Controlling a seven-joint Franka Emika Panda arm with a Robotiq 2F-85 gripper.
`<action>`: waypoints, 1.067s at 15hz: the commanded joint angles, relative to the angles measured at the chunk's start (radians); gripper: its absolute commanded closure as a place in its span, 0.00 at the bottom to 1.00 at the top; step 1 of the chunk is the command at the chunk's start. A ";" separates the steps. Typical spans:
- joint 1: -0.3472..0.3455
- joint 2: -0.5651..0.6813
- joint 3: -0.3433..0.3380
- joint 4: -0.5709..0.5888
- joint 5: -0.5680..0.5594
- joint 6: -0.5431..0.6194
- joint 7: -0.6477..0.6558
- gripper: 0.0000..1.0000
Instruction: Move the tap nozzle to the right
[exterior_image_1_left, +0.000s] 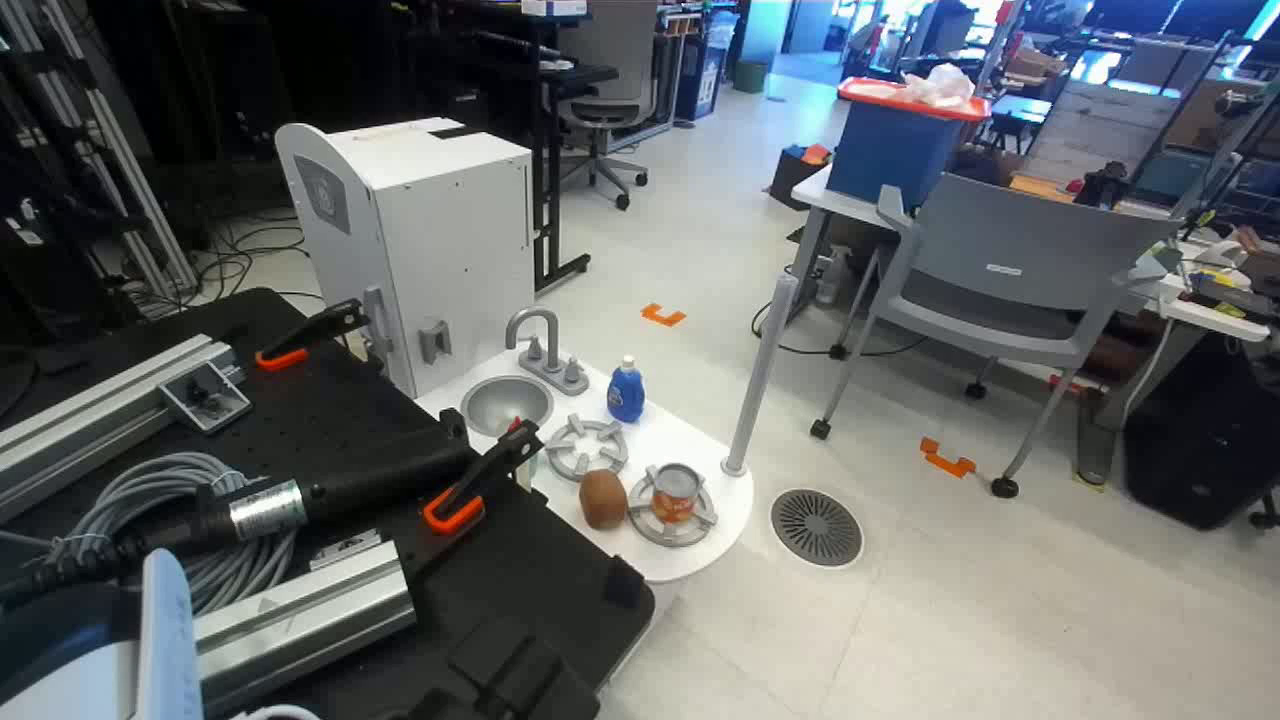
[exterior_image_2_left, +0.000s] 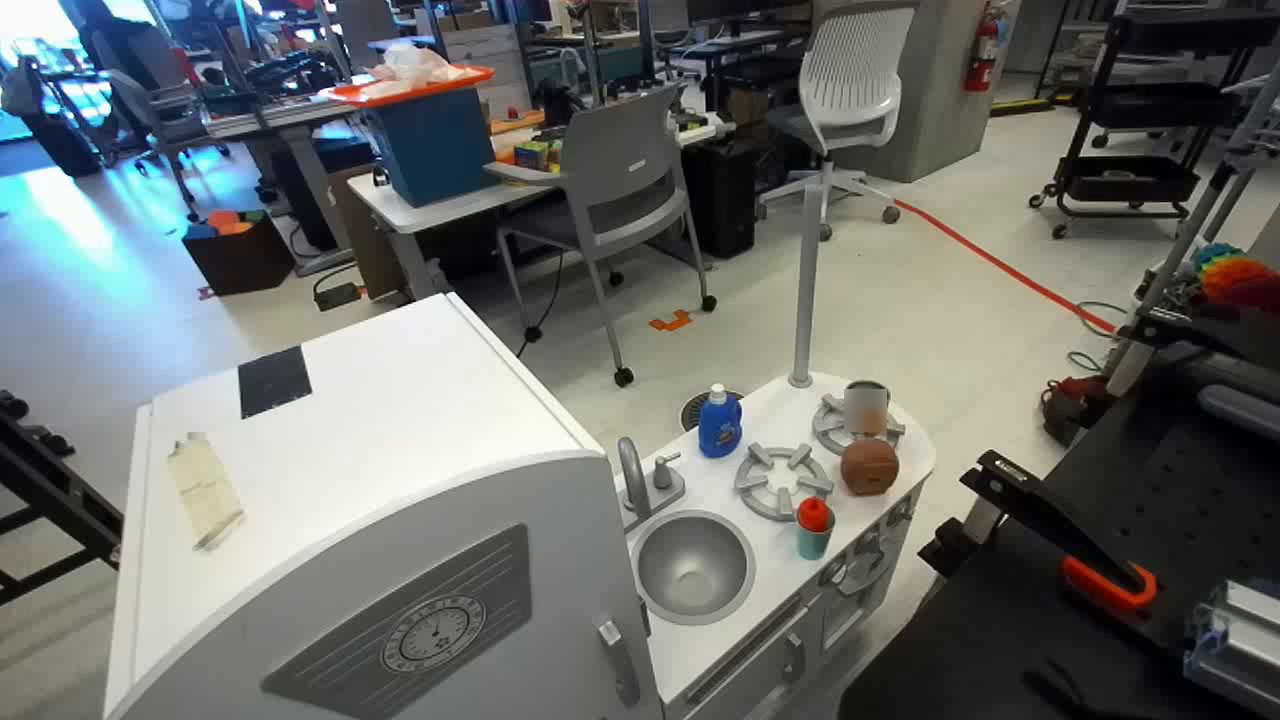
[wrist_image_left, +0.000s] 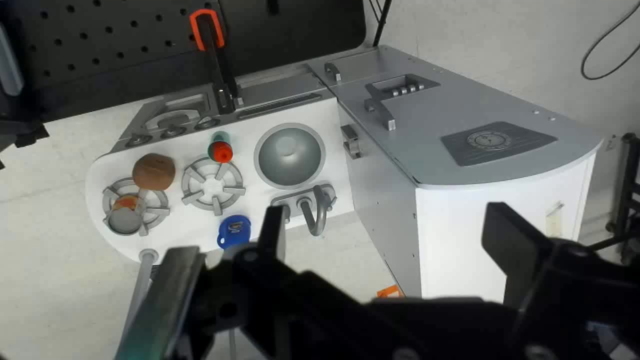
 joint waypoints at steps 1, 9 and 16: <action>0.008 0.001 -0.008 0.002 -0.008 -0.002 0.005 0.00; 0.005 0.037 0.000 0.020 0.005 0.017 0.024 0.00; -0.099 0.436 0.144 0.151 -0.065 0.357 0.066 0.00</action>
